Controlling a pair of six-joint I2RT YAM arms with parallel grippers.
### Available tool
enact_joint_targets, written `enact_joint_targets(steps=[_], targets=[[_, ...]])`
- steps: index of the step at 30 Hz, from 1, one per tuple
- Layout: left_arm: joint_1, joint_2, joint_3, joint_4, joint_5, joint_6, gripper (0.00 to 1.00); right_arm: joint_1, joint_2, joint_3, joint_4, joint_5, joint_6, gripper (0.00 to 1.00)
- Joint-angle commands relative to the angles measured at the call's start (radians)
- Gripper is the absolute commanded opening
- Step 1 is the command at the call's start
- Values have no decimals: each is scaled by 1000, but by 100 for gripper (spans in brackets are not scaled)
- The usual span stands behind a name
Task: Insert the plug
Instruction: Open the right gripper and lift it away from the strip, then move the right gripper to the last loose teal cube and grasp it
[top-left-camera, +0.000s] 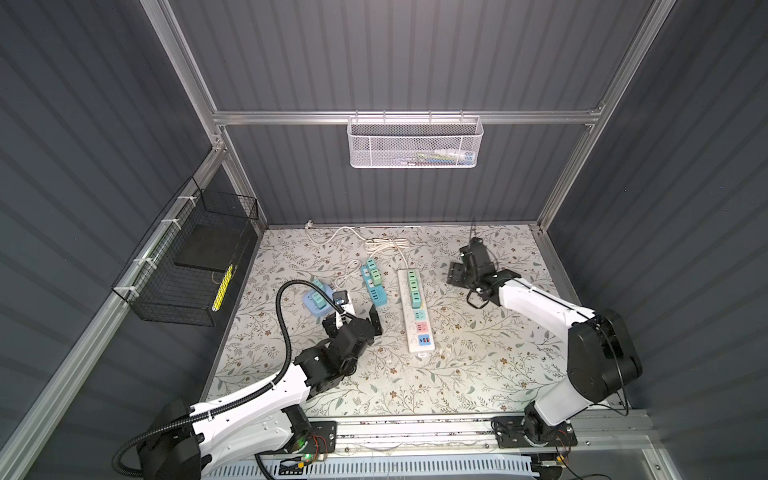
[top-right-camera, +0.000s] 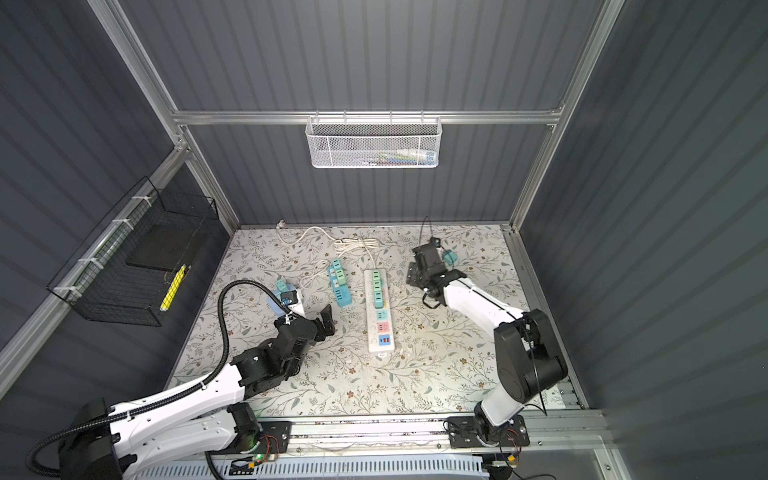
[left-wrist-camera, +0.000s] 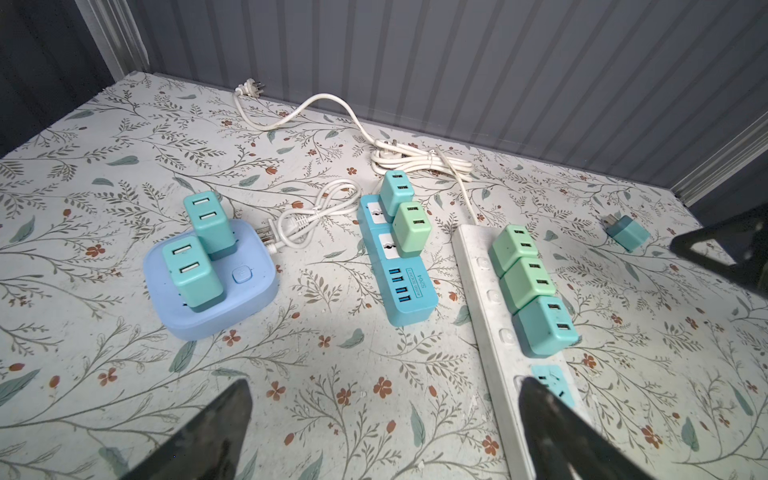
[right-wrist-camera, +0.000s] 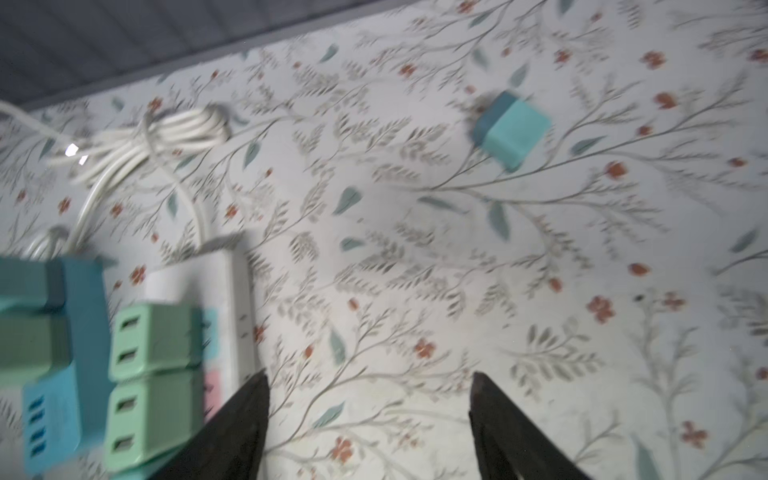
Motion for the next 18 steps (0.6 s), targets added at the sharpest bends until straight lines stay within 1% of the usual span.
enact_joint_targets(steps=[1, 5, 8, 12, 18], targets=[[6, 6, 43, 10, 9, 33, 100, -121, 54, 66, -70, -58, 41, 79], [7, 17, 57, 12, 19, 49, 100, -225, 189, 204, -127, -127, 86, 81], [7, 15, 58, 18, 22, 50, 100, -264, 281, 295, -136, -135, 116, 81], [7, 13, 51, 20, 32, 51, 100, -297, 399, 411, -162, -182, 151, 81], [7, -1, 27, 28, 30, 52, 100, -310, 547, 578, -246, -177, 173, 82]])
